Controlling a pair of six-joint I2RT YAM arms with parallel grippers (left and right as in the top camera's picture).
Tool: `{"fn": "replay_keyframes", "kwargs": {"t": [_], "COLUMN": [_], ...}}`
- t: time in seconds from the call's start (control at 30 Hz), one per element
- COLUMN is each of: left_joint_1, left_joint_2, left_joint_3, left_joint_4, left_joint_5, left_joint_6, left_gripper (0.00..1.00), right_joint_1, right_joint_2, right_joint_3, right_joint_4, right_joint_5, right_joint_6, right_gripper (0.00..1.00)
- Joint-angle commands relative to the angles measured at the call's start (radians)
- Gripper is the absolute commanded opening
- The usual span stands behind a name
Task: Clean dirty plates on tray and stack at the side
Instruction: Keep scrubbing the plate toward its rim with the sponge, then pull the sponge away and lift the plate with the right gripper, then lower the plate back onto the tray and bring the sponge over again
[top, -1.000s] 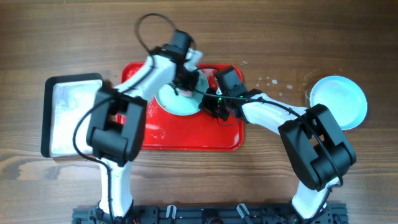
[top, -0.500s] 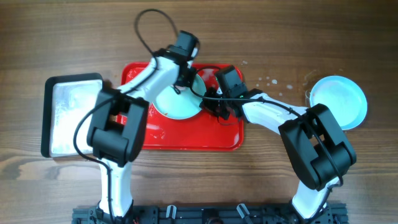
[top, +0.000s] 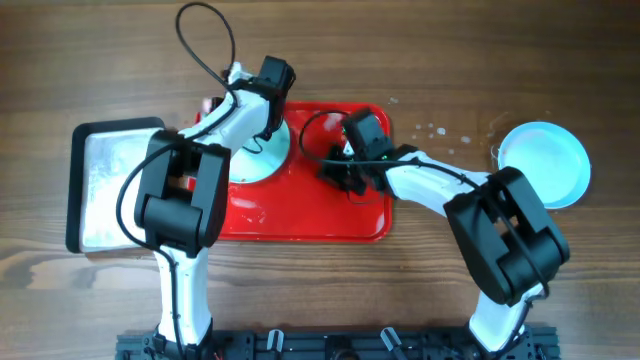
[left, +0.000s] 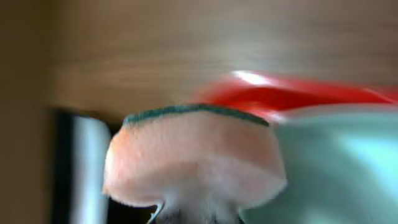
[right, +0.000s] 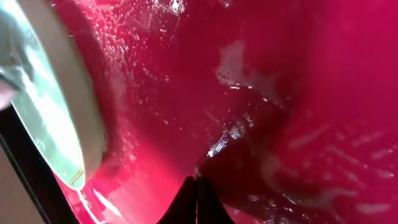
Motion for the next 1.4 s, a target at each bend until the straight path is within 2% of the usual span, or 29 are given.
{"fn": "replay_keyframes", "kwargs": {"t": [0.0,0.07,0.17,0.3,0.47,0.57,0.63,0.73,0.9,0.97,1.03,1.27,1.37], "left_joint_1": [-0.041,-0.064,-0.094,-0.062,0.05,0.118,0.172,0.223,0.275,0.277,0.277,0.277,0.277], "left_joint_2": [0.01,0.01,0.009,-0.075,-0.309,-0.435,-0.506,-0.537,-0.528,-0.528,-0.528,-0.528,-0.528], "left_joint_3": [-0.004,-0.004,-0.004,-0.004,-0.004,-0.004,-0.004,-0.004,-0.004,-0.004,-0.004,-0.004,-0.004], "left_joint_4": [0.075,0.097,0.058,-0.056,-0.117,-0.141,-0.164,-0.188,-0.216,-0.216,-0.218,-0.221,-0.227], "left_joint_5": [-0.477,-0.496,-0.37,-0.105,0.257,0.411,0.533,0.626,0.728,0.727,0.727,0.727,0.728], "left_joint_6": [-0.068,-0.058,-0.062,-0.177,-0.177,-0.177,-0.177,-0.176,-0.177,-0.177,-0.176,-0.176,-0.177], "left_gripper": [0.04,0.04,0.04,0.04,0.04,0.04,0.04,0.04,0.04,0.04,0.04,0.04,0.04], "right_joint_1": [0.0,0.0,0.0,0.0,0.001,0.005,0.011,0.041,0.113,0.14,0.148,0.192,0.235], "right_joint_2": [0.042,0.042,0.041,-0.003,-0.097,-0.126,-0.119,-0.092,-0.003,0.072,0.126,0.29,0.344], "right_joint_3": [-0.034,-0.034,-0.034,-0.016,-0.01,0.027,0.074,0.142,0.27,0.356,0.415,0.614,0.626], "right_joint_4": [-0.027,-0.027,-0.001,0.015,0.063,0.103,0.105,0.085,-0.017,-0.083,-0.132,-0.269,-0.275], "right_joint_5": [0.058,0.058,0.034,0.025,-0.005,0.004,0.019,0.077,0.222,0.26,0.285,0.422,0.519], "right_joint_6": [-0.01,-0.01,-0.03,-0.099,-0.165,-0.192,-0.213,-0.218,-0.255,-0.292,-0.29,-0.315,-0.326], "right_gripper": [0.04,0.04,0.04,0.04,0.04,0.05,0.22,0.48,0.68,0.72,0.73,0.63,0.52]}}
